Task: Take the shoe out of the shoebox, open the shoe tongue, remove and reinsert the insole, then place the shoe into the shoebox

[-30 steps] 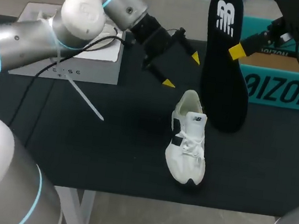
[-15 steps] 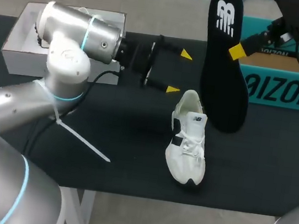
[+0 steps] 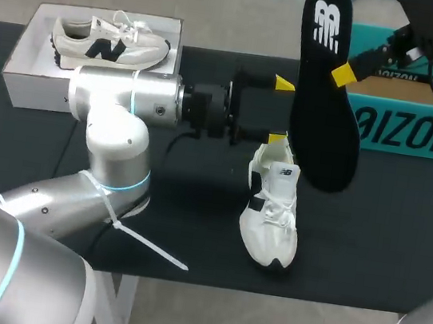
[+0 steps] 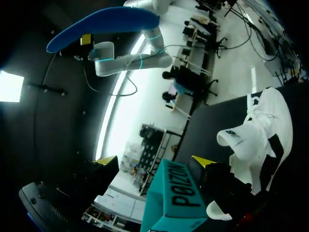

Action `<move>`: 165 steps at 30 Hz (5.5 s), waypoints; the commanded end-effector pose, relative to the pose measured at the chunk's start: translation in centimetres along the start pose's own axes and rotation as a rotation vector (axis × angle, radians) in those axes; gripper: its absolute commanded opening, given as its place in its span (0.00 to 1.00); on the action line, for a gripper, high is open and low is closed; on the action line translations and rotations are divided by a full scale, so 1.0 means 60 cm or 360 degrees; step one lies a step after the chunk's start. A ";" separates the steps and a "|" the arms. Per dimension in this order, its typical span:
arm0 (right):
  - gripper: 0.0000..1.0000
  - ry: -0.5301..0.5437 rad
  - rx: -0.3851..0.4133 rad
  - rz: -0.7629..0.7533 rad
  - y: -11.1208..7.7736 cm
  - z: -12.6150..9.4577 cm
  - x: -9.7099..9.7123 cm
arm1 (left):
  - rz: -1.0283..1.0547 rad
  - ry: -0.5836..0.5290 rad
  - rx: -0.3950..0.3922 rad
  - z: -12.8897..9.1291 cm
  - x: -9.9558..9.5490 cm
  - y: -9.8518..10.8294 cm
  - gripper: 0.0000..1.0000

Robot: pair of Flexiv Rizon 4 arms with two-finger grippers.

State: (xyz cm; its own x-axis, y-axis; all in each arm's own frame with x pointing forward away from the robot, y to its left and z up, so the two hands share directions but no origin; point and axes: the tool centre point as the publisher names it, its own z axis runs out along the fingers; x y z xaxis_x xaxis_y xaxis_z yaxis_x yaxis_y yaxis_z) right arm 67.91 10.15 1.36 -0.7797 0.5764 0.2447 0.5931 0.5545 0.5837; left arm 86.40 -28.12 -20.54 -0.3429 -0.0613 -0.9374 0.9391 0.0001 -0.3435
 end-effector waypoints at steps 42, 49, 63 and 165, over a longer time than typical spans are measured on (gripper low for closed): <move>0.00 0.0001 0.0007 0.0001 0.003 0.001 -0.001 | 0.0358 0.0001 0.0374 -0.075 -0.041 -0.030 1.00; 0.00 0.0001 0.0007 0.0001 0.003 0.001 -0.001 | 0.0358 0.0001 0.0374 -0.075 -0.041 -0.030 1.00; 0.00 0.0258 -0.0032 0.0359 -0.080 0.032 -0.116 | 0.0493 0.0001 0.0468 -0.050 -0.049 -0.047 1.00; 1.00 -0.0164 0.0301 0.0341 -0.040 0.078 -0.200 | 0.0717 0.0092 0.0314 -0.028 -0.007 -0.042 0.00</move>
State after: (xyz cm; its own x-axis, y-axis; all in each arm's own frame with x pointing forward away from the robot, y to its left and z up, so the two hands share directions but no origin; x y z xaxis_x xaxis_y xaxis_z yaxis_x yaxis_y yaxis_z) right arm 78.58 5.77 -8.74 -0.6235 0.6441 0.4431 0.7818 0.5079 0.3616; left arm 84.13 -26.36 -19.27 0.1021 -0.0437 -0.9938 0.9784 -0.1763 0.1083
